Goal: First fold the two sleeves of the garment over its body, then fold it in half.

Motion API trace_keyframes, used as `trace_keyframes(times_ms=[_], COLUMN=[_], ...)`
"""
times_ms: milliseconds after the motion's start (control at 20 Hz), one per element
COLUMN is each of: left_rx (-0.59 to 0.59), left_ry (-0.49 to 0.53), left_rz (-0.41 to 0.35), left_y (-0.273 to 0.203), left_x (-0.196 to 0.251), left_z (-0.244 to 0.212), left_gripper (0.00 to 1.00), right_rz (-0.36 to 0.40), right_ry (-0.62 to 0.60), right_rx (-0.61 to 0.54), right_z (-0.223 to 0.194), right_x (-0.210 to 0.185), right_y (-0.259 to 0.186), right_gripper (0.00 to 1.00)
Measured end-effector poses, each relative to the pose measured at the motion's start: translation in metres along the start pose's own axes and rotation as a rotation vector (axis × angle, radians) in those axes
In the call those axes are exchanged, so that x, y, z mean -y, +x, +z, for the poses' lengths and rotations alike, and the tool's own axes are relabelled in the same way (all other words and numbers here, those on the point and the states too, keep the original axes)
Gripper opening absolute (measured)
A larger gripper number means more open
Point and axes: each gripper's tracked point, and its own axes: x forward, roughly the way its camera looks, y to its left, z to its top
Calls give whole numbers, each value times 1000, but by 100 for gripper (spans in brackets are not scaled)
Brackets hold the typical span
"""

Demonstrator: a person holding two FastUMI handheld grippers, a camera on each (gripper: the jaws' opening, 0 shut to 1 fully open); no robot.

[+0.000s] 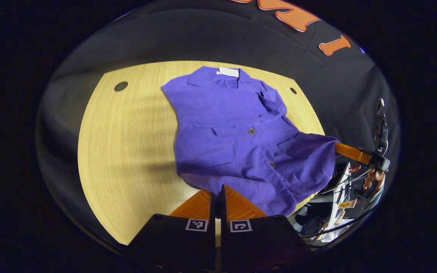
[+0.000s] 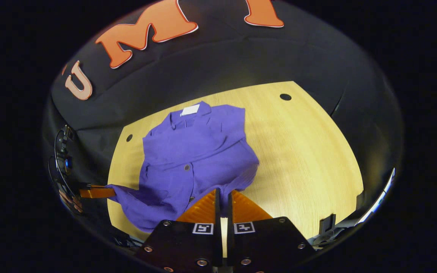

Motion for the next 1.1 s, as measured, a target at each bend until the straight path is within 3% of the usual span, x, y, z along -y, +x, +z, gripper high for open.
trace_keyframes(times_ms=[350, 550, 800, 1100], left_rx=[4, -17, -77, -67], left_ry=[59, 27, 43, 23], left_rz=[57, 106, 204, 287], left_y=[0, 2, 40, 64], left_x=[-18, -29, -48, -57], left_z=[71, 105, 136, 173], left_gripper=[7, 7, 7, 7], right_rz=[32, 72, 126, 201], right_ry=[-72, -135, -198, -150], right_rx=[-29, -69, -128, -172], right_z=[56, 90, 124, 151], right_x=[-6, -4, 7, 14], right_y=[19, 54, 109, 167], right_gripper=[5, 5, 5, 5])
